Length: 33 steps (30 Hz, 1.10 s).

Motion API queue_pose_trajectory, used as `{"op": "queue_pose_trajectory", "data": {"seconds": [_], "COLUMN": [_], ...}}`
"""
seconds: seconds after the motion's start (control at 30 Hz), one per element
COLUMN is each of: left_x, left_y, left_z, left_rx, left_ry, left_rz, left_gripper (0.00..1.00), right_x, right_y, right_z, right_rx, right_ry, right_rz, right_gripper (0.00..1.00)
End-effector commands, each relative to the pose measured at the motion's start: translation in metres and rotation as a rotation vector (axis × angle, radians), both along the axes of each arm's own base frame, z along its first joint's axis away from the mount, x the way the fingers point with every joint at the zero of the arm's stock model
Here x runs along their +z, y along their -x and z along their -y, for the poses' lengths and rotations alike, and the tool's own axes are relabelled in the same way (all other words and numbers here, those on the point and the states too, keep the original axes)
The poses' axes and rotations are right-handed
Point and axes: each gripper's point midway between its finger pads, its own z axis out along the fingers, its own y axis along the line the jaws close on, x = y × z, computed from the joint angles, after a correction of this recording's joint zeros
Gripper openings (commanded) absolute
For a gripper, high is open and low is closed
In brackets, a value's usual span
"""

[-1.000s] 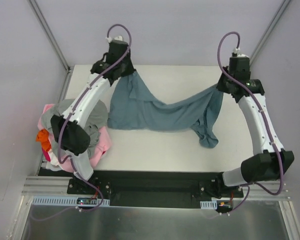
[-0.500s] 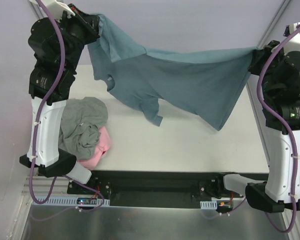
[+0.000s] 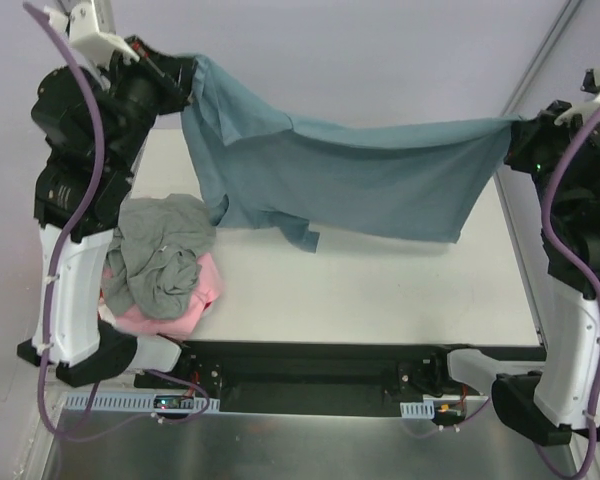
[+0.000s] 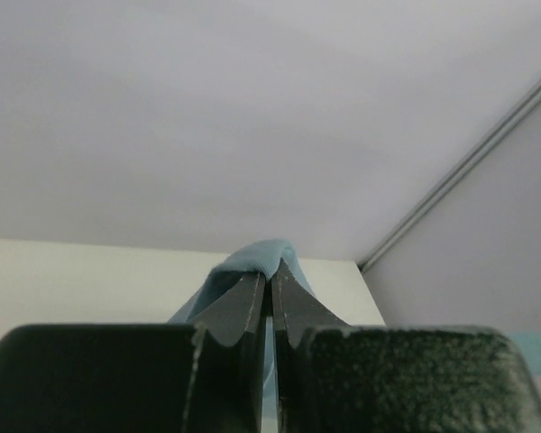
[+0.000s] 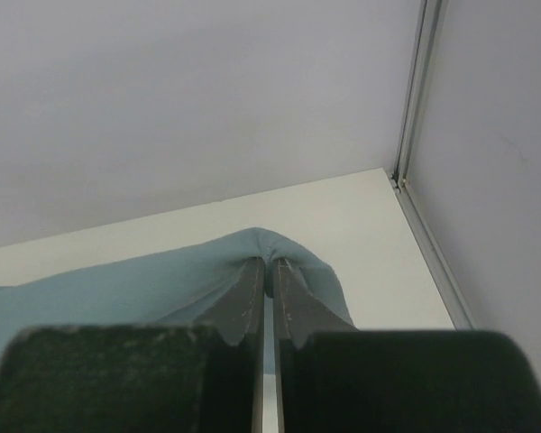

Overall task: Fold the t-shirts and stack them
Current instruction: Flatten out the tshirt

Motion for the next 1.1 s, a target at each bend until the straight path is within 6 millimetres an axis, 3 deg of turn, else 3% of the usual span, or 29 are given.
{"op": "queue_pose_trajectory", "data": {"seconds": [0.0, 0.03, 0.07, 0.1, 0.13, 0.2, 0.23, 0.33, 0.5, 0.53, 0.6, 0.67, 0.77, 0.8, 0.87, 0.9, 0.97, 1.0, 1.07], "left_x": [-0.025, -0.072, -0.091, -0.113, -0.156, -0.191, -0.219, -0.255, -0.261, -0.278, -0.293, -0.325, -0.375, -0.397, -0.417, -0.437, -0.452, -0.47, -0.481], "left_y": [0.041, 0.026, 0.027, 0.024, 0.015, 0.009, 0.003, -0.01, -0.041, -0.054, -0.064, -0.072, -0.069, -0.061, -0.053, -0.043, -0.032, -0.021, -0.011], "left_z": [0.001, 0.011, 0.013, 0.018, 0.025, 0.03, 0.031, 0.027, 0.037, 0.042, 0.049, 0.057, 0.06, 0.059, 0.057, 0.054, 0.049, 0.043, 0.035], "left_rx": [-0.091, -0.099, -0.104, -0.114, -0.114, -0.111, -0.091, -0.033, -0.036, -0.036, -0.043, -0.051, -0.044, -0.04, -0.033, -0.019, -0.002, 0.022, 0.058], "left_ry": [0.07, 0.077, 0.086, 0.09, 0.09, 0.087, 0.077, 0.032, -0.059, -0.079, -0.087, -0.098, -0.108, -0.108, -0.108, -0.112, -0.11, -0.108, -0.113], "left_rz": [-0.051, -0.177, -0.221, -0.28, -0.386, -0.472, -0.538, -0.61, -0.62, -0.661, -0.702, -0.78, -0.904, -0.962, -1.015, -1.067, -1.106, -1.155, -1.179], "left_gripper": [0.0, 0.0, 0.0, 0.0, 0.0, 0.0, 0.0, 0.0, 0.0, 0.0, 0.0, 0.0, 0.0, 0.0, 0.0, 0.0, 0.0, 0.0, 0.0], "right_x": [-0.046, -0.066, -0.085, -0.131, -0.151, -0.186, -0.218, -0.241, -0.241, -0.253, -0.259, -0.286, -0.333, -0.345, -0.369, -0.385, -0.401, -0.407, -0.419], "right_y": [0.025, 0.024, 0.026, 0.018, 0.018, 0.015, 0.013, 0.002, -0.03, -0.04, -0.05, -0.058, -0.054, -0.052, -0.046, -0.037, -0.031, -0.028, -0.022], "right_z": [-0.001, -0.003, -0.004, -0.006, -0.008, -0.008, -0.007, -0.005, -0.007, -0.011, -0.016, -0.023, -0.029, -0.03, -0.039, -0.039, -0.042, -0.042, -0.043], "right_rx": [0.005, 0.007, 0.002, -0.004, -0.007, -0.028, -0.045, -0.068, -0.034, -0.016, 0.006, 0.022, 0.022, 0.025, 0.051, 0.047, 0.044, 0.041, 0.043], "right_ry": [-0.048, -0.057, -0.083, -0.085, -0.101, -0.123, -0.117, -0.117, -0.117, -0.132, -0.156, -0.181, -0.204, -0.212, -0.244, -0.253, -0.271, -0.275, -0.28], "right_rz": [-0.13, -0.182, -0.229, -0.347, -0.391, -0.454, -0.524, -0.568, -0.572, -0.622, -0.664, -0.759, -0.92, -0.959, -1.03, -1.075, -1.113, -1.13, -1.166], "right_gripper": [0.01, 0.01, 0.01, 0.01, 0.01, 0.01, 0.01, 0.01, 0.01, 0.01, 0.01, 0.01, 0.01, 0.01, 0.01, 0.01, 0.01, 0.01, 0.01]}}
